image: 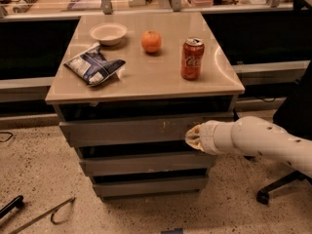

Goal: Close top drawer

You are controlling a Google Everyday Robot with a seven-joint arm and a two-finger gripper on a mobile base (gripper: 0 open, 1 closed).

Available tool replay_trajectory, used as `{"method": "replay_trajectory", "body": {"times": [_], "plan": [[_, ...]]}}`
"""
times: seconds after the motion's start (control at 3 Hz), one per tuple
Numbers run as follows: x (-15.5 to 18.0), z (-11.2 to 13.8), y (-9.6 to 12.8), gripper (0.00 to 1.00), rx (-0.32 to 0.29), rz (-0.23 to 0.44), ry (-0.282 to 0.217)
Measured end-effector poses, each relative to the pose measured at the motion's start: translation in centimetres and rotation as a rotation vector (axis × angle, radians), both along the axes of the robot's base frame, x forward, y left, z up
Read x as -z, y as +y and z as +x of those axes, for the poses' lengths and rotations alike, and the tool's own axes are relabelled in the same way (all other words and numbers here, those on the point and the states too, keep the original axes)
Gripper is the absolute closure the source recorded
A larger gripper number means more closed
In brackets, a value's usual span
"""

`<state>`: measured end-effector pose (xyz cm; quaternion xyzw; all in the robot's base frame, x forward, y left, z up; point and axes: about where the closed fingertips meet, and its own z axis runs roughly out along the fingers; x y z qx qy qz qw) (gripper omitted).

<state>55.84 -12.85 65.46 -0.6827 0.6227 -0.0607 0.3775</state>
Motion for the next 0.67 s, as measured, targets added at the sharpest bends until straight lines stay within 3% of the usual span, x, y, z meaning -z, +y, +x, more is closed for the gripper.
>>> {"method": "replay_trajectory", "body": {"times": [0.33,0.67], "plan": [[-1.53,-3.87,-0.31,1.00,0.041,0.010,0.091],[-2.08,-4.41,-0.21,0.82,0.043,0.008,0.101]]}}
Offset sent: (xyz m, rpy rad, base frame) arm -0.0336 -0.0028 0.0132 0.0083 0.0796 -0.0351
